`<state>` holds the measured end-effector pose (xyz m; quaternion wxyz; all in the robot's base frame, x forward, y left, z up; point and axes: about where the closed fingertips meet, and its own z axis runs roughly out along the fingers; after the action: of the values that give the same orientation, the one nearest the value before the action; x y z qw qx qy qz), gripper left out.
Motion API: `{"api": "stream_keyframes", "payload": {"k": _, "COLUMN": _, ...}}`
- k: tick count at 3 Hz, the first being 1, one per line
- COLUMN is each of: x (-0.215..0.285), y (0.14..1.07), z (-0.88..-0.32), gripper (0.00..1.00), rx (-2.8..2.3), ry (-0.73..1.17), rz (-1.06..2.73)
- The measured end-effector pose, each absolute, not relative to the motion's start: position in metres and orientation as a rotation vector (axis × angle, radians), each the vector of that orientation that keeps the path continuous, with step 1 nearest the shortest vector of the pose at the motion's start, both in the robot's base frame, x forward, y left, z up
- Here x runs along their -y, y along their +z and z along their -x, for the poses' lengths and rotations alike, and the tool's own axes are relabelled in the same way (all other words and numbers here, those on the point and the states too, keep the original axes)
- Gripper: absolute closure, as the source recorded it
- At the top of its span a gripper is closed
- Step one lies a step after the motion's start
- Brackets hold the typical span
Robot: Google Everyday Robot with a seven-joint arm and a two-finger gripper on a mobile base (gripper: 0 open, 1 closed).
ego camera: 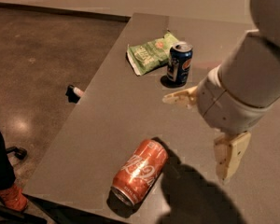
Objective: Place coke can upright
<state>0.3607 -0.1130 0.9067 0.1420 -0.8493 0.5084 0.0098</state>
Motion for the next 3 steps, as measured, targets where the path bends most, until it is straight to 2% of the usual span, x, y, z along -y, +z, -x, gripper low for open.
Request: {"api": "stream_keyframes", "payload": {"k": 3, "x": 0.052, "y": 0.881, "z": -0.311, "gripper": 0.00, "rx": -1.095, "ry": -0.064, "rz": 2.712}}
